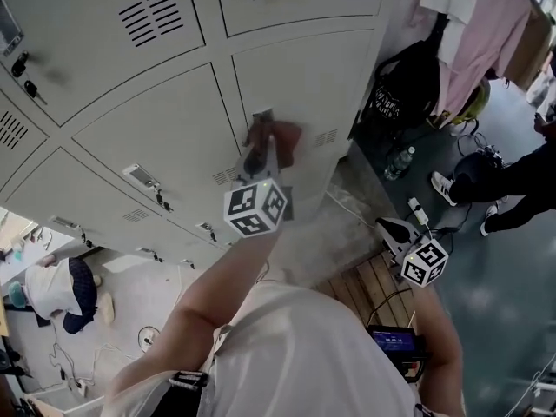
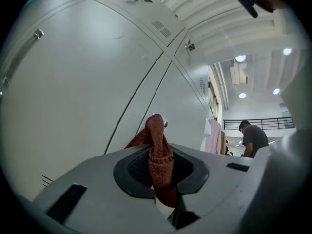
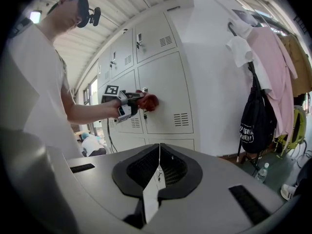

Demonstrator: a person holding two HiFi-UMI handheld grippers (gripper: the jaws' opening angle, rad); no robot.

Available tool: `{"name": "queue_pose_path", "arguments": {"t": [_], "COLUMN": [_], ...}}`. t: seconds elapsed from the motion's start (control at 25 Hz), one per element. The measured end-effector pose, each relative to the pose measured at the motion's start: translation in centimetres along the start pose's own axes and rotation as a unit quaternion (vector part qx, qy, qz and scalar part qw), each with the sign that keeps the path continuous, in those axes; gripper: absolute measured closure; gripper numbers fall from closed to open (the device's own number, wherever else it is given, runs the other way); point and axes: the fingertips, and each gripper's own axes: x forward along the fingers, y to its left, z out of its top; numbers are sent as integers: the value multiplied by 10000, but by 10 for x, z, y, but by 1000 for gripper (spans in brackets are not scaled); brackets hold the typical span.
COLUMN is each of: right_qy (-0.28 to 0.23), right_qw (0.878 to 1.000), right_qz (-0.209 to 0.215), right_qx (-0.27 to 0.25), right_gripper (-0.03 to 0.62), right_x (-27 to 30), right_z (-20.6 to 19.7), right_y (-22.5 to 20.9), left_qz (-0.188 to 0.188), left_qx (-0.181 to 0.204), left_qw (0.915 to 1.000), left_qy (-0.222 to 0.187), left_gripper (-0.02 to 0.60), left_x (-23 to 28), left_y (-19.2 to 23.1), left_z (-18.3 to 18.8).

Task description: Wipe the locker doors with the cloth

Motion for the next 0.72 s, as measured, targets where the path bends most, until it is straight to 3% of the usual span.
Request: {"name": "queue_pose_path", "arguments": {"t": [0.16,0.32,0.48,0.72], "right_qy": [21,27,0,-105], "right_qw": [10000,10000,9999,9997], "right_qz": [57,59,101,-140], "right_qx": [-17,67,109,184], "right_gripper": [577,577,577,577], "right_x": [4,7,13,3], "right_z": [1,-5,-9,-8], "right_y": [2,3,9,-1], "left_qz": [163,-73,-397,-758], "left_qx": [374,945,1510,1630], "left_qw": [9989,9946,9875,9833], "left_qy": [-246,-428,-220,268], "left_gripper": [540,540,540,540], "left_x": [-21,-19,5,41], "left_y": [16,7,-22,-58], "left_z": [22,52,53,26]}}
